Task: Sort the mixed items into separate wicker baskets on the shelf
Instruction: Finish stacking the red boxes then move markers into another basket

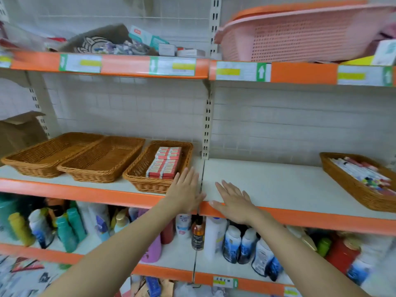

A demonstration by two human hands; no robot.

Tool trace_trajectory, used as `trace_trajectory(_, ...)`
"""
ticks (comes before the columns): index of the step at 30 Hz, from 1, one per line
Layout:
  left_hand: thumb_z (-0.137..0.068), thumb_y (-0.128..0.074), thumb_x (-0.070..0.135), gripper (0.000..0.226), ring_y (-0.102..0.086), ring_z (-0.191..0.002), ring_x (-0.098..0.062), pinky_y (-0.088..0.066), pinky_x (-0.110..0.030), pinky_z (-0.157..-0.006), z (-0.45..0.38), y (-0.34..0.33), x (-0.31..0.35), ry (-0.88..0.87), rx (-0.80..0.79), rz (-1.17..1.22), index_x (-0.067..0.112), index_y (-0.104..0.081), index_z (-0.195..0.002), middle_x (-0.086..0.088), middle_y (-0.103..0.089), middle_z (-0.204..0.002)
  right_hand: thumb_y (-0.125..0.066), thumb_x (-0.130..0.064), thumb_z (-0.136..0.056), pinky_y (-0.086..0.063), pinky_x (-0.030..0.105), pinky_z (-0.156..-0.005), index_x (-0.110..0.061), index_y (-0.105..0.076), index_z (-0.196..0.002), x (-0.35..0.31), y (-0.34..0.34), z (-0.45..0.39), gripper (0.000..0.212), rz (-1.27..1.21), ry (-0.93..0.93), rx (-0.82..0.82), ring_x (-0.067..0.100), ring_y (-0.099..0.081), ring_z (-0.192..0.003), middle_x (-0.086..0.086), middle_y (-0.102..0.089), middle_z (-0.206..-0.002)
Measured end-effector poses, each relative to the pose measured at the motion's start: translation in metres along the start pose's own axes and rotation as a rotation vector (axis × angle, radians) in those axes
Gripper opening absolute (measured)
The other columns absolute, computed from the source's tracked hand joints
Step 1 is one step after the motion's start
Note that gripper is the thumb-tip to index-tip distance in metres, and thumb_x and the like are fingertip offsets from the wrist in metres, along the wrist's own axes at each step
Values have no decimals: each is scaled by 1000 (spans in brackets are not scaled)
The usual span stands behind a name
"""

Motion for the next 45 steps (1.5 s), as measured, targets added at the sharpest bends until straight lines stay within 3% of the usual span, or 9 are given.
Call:
trace_trajectory(14, -100, -18, 56, 71, 15, -147, -27, 7, -44, -119, -92, -3, 125, -201, -188, 8, 17, 11, -152, -7, 16, -160, -20, -63, -97, 6, 52, -118, -25, 12, -153, 134, 30, 33, 75, 86, -249, 19, 18, 17, -147, -2, 19, -160)
trace_trajectory(29, -98, -17, 59, 73, 14, -147, -22, 8, -41, -120, -188, 4, 301, -549, -183, 32, 19, 9, -153, -5, 15, -160, -18, -59, -99, 7, 50, -117, -23, 9, -154, 292, 67, 87, 71, 37, -592, 198, 21, 17, -147, 1, 19, -160)
trace_trajectory(39, -99, -20, 58, 73, 12, -148, -21, 5, -40, -119, -211, 9, 409, -582, -132, 117, 17, 3, -154, -6, 11, -161, -16, -60, -98, 5, 49, -119, -26, 3, -155, 400, 89, 121, 69, 15, -597, 229, 18, 14, -148, -3, 14, -161)
trace_trajectory(45, -100, -19, 55, 70, 9, -148, -23, 5, -41, -120, -226, 9, 449, -541, -100, 130, 15, 1, -154, -7, 7, -161, -19, -55, -100, -2, 42, -119, -24, -4, -155, 445, 107, 127, 65, 49, -533, 261, 18, 3, -149, 1, 4, -163)
Point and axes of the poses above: each hand's wrist, its own z-axis away from the middle knuckle, its own y-axis out of the back of the hand, x = y × z, the point moved 1 cm from there along -z, towards the middle knuckle
